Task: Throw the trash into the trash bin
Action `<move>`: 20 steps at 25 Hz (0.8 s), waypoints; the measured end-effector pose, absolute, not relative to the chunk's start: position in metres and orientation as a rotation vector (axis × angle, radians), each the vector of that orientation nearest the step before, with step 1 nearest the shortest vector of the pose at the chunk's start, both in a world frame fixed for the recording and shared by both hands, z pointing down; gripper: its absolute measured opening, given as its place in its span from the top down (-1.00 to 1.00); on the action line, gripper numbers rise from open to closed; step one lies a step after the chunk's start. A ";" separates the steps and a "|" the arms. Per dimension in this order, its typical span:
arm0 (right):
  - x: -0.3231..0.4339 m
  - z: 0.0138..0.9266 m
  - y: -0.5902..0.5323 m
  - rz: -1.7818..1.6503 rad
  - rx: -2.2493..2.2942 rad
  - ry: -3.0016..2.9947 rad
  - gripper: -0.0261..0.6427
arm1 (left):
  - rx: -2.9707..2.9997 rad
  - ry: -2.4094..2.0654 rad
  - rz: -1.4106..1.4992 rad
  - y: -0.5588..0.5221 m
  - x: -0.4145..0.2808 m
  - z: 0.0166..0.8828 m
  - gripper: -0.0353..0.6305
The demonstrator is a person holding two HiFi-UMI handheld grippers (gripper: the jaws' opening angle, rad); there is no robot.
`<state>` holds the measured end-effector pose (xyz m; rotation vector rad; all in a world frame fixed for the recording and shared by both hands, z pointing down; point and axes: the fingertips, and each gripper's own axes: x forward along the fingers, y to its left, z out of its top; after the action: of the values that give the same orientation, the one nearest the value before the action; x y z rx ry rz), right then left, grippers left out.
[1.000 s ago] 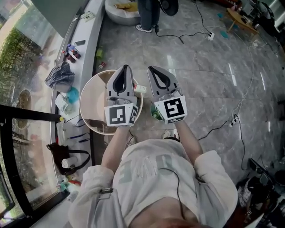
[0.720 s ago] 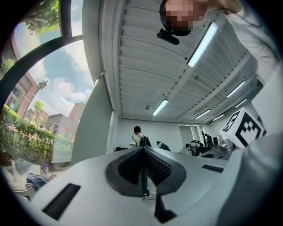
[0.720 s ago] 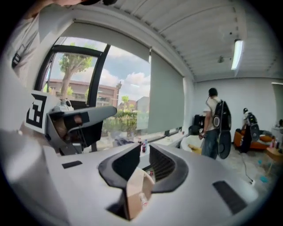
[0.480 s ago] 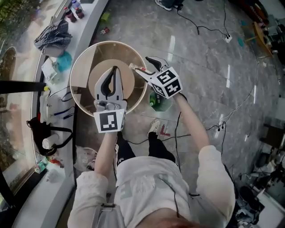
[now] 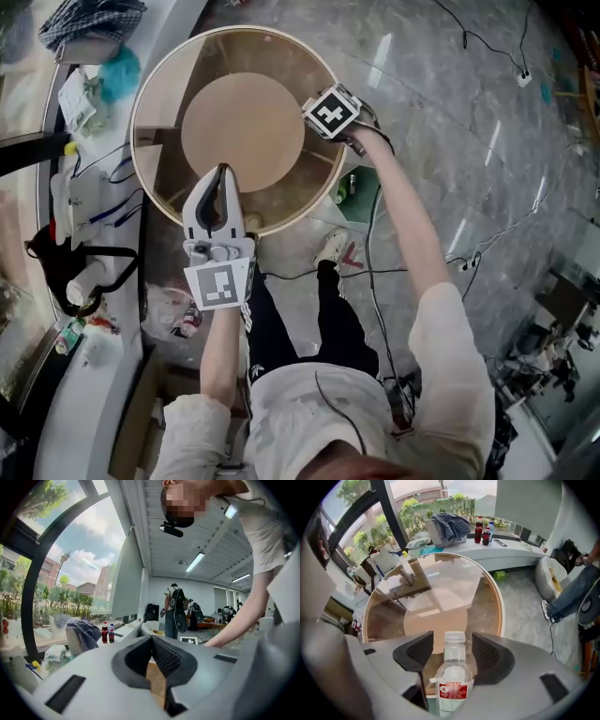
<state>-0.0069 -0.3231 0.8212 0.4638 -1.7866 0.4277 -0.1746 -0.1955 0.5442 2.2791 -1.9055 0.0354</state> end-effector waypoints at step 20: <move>-0.018 0.836 -0.309 0.417 0.383 -1.654 0.38 | 2.253 -1.970 -0.014 -0.205 -0.197 0.534 0.86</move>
<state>-0.0179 -0.3092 0.8355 0.3833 -1.6539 0.4174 -0.1972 -0.2052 0.5338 2.2534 -1.9704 -0.0144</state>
